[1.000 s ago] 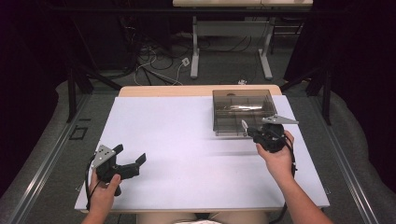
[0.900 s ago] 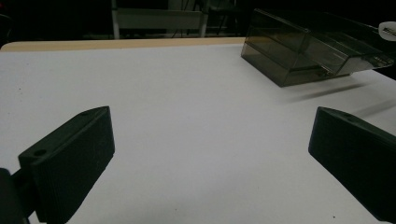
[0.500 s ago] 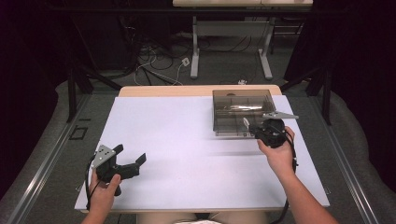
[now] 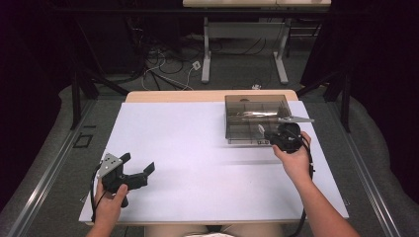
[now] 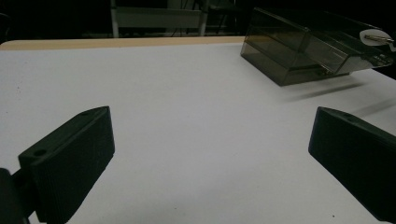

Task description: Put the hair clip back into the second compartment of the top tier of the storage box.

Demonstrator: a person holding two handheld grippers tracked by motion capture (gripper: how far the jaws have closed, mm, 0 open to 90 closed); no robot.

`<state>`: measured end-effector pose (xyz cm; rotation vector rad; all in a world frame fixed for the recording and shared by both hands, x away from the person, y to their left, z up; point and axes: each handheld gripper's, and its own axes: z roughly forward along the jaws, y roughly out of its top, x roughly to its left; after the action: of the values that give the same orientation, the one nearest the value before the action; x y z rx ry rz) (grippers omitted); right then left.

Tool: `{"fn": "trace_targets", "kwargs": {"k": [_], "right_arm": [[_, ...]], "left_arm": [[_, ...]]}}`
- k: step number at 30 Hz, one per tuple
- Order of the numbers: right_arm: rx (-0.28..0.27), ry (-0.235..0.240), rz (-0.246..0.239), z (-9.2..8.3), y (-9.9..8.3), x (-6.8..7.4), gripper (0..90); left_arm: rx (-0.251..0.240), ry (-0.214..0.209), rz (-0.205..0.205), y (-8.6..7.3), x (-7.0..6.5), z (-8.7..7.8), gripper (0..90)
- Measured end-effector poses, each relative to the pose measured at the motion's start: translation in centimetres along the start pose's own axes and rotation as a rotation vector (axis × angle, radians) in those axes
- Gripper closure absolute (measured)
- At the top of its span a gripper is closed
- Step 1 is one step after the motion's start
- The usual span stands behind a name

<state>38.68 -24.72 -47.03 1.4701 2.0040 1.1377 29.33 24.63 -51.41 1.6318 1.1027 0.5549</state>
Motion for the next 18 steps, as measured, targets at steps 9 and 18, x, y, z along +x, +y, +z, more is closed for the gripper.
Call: {"fn": "trace_targets", "kwargs": {"k": [9, 18], "right_arm": [[0.003, -0.011, -0.003, 0.6, 0.3, -0.2, 87.2], [0.0, -0.023, 0.005, 1.2, 0.3, -0.3, 87.2]], "left_arm": [[0.002, -0.001, 0.001, 0.0, 0.0, 0.0, 0.3], [0.005, -0.002, 0.001, 0.0, 0.0, 0.0, 0.3]]}}
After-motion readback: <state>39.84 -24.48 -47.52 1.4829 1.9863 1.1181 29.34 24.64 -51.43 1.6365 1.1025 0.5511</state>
